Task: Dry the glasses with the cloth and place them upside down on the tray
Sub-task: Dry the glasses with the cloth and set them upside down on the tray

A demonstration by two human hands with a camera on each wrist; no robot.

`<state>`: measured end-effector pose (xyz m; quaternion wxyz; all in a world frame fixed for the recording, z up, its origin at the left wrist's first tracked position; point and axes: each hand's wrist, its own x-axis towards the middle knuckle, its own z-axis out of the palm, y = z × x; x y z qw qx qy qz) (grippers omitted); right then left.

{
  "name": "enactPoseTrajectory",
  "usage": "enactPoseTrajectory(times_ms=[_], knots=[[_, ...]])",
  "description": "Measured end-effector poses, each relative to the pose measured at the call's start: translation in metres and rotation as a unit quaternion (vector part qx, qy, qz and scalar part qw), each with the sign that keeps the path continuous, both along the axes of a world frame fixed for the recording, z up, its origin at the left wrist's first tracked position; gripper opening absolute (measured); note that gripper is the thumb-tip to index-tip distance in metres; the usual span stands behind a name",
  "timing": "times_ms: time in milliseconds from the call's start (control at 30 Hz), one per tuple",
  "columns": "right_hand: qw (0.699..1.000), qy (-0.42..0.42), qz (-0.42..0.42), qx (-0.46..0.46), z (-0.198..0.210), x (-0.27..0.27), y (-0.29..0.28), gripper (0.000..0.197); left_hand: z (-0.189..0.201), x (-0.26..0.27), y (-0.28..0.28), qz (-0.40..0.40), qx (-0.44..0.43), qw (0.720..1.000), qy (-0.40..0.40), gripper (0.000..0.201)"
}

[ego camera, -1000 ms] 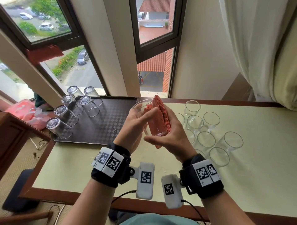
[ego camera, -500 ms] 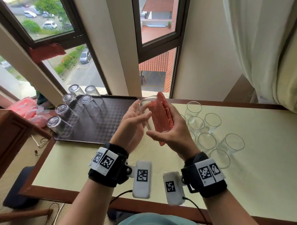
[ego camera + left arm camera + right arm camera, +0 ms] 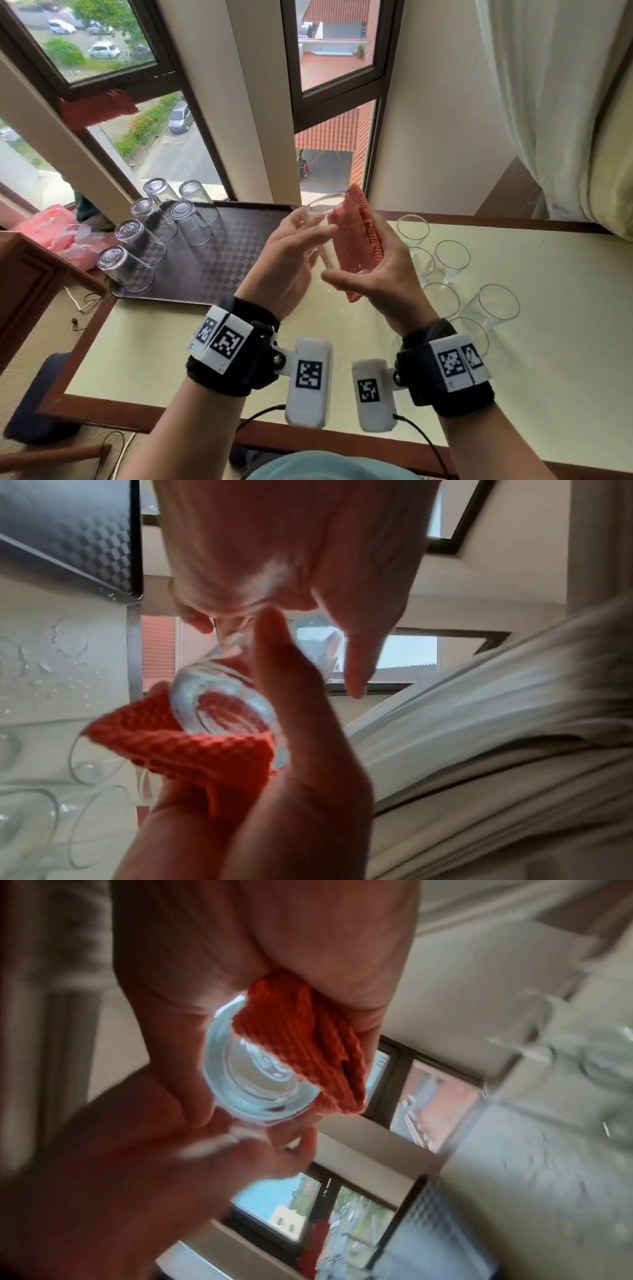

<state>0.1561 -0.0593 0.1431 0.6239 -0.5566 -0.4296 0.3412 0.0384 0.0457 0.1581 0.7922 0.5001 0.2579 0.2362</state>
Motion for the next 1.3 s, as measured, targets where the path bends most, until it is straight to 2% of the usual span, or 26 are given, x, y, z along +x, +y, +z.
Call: enactPoseTrajectory(times_ms=[33,67,100,167,233,300,367,433,467,533,567,600,633,700,767,833,900,967,1033,1133,1200,1267,1300], knots=[[0.999,-0.044,-0.009,0.008,-0.002,-0.001,0.001,0.099,0.001,0.004,-0.003,0.002,0.004,1.0,0.002,0.095],[0.999,-0.052,-0.008,0.012,-0.003,-0.002,0.002,0.099,0.003,0.007,-0.006,0.011,0.007,1.0,0.008,0.1],[1.0,-0.026,0.001,0.012,-0.005,-0.001,0.003,0.097,0.003,0.01,-0.009,0.025,0.007,1.0,0.014,0.1],[0.993,0.104,0.046,0.009,-0.004,0.001,0.002,0.089,0.002,0.012,-0.011,0.031,0.008,0.999,0.018,0.086],[0.967,0.232,0.105,0.015,-0.005,0.005,-0.002,0.081,0.003,0.011,-0.012,-0.003,0.017,1.0,0.018,0.076],[0.943,0.299,0.143,0.017,-0.007,0.01,-0.003,0.076,0.006,0.01,-0.009,-0.045,0.029,0.998,0.019,0.084],[0.949,0.288,0.129,0.009,-0.005,0.012,-0.001,0.074,0.008,0.011,-0.006,-0.057,0.031,0.998,0.019,0.087],[0.982,0.18,0.052,0.001,0.0,0.014,0.002,0.075,0.004,0.014,0.001,-0.014,0.018,1.0,0.013,0.077],[0.995,0.097,0.006,0.001,0.001,0.016,0.004,0.079,0.003,0.016,0.004,0.015,0.007,1.0,0.011,0.08],[0.995,-0.079,-0.057,0.003,-0.001,0.017,0.008,0.086,0.001,0.021,0.006,0.029,0.0,0.999,0.014,0.1],[0.99,-0.127,-0.063,0.005,-0.001,0.016,0.009,0.088,0.002,0.026,0.005,0.021,0.007,1.0,0.02,0.11],[0.99,-0.131,-0.059,0.003,-0.002,0.015,0.012,0.089,0.004,0.029,0.003,0.023,0.017,0.999,0.029,0.116],[0.994,-0.094,-0.049,-0.002,-0.002,0.013,0.013,0.091,0.004,0.032,0.0,0.043,0.026,0.998,0.039,0.114],[0.998,0.065,0.0,0.001,-0.001,0.011,0.013,0.088,0.005,0.036,-0.005,0.066,0.038,0.996,0.048,0.098],[0.977,0.203,0.069,0.011,0.0,0.014,0.009,0.079,0.004,0.033,-0.004,0.021,0.02,0.999,0.02,0.099],[0.952,0.281,0.118,0.018,-0.002,0.019,0.004,0.077,0.003,0.025,0.0,-0.025,0.025,0.999,0.001,0.097],[0.953,0.28,0.12,0.006,0.0,0.022,0.003,0.077,0.004,0.02,0.002,-0.029,0.028,0.999,-0.007,0.099],[0.975,0.21,0.073,-0.01,0.004,0.023,0.002,0.079,0.005,0.02,0.002,0.003,0.026,1.0,-0.016,0.104],[0.992,0.118,0.033,-0.005,0.008,0.021,0.0,0.089,0.008,0.023,0.002,0.018,0.035,0.999,-0.011,0.1],[0.999,0.025,0.023,0.009,0.01,0.02,0.0,0.098,0.009,0.029,0.0,0.025,0.051,0.998,0.025,0.099],[0.997,0.062,0.046,0.011,0.009,0.02,0.002,0.093,0.009,0.031,-0.002,0.041,0.041,0.998,0.018,0.099],[0.982,0.165,0.094,0.017,0.007,0.02,0.001,0.088,0.009,0.03,-0.003,0.024,0.016,1.0,-0.01,0.102],[0.97,0.216,0.112,0.018,0.006,0.021,0.0,0.092,0.008,0.029,-0.002,0.005,0.015,1.0,-0.019,0.102]])
